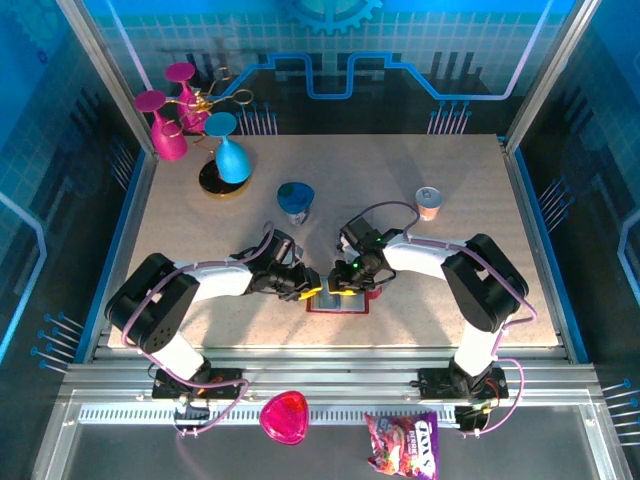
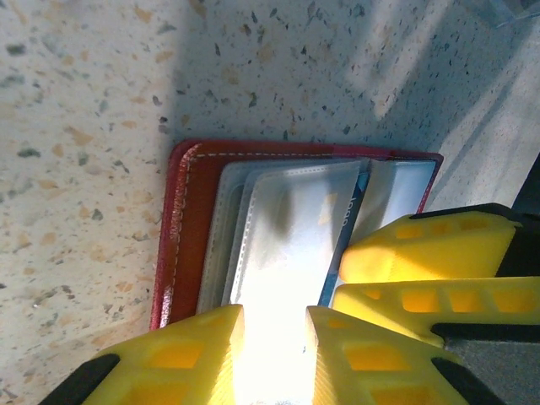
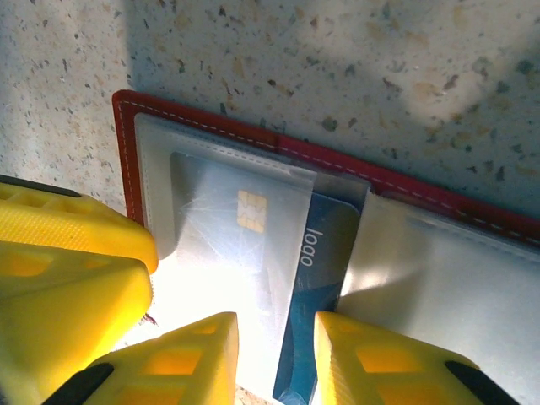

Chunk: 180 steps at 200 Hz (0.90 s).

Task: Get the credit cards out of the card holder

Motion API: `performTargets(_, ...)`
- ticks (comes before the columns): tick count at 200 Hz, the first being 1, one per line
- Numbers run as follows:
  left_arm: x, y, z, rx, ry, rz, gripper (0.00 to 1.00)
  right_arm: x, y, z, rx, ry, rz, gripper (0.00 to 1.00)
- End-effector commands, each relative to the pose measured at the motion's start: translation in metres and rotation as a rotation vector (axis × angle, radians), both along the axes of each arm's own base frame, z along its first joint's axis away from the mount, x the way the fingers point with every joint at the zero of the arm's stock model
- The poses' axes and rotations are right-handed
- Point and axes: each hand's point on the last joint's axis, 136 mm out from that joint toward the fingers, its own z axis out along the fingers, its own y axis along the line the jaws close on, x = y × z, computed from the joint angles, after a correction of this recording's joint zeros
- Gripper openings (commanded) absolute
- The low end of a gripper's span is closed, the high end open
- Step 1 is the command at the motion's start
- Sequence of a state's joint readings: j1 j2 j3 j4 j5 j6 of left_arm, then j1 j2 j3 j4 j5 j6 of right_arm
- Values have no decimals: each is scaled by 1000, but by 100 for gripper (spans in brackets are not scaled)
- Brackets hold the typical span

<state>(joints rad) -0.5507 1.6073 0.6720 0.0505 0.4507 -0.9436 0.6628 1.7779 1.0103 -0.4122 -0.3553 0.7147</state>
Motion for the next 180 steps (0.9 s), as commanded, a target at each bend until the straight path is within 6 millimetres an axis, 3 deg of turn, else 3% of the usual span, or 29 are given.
performTargets(1, 6, -4, 6, -23, 4, -5, 25, -1, 4, 15, 0, -26, 24, 29)
performTargets(83, 9, -10, 9, -29, 10, -25, 22, 3, 0, 24, 29, -46, 1, 27)
performTargets(180, -1, -5, -2, 0, 39, -34, 10, 2, -5, 9, 77, -7, -36, 27)
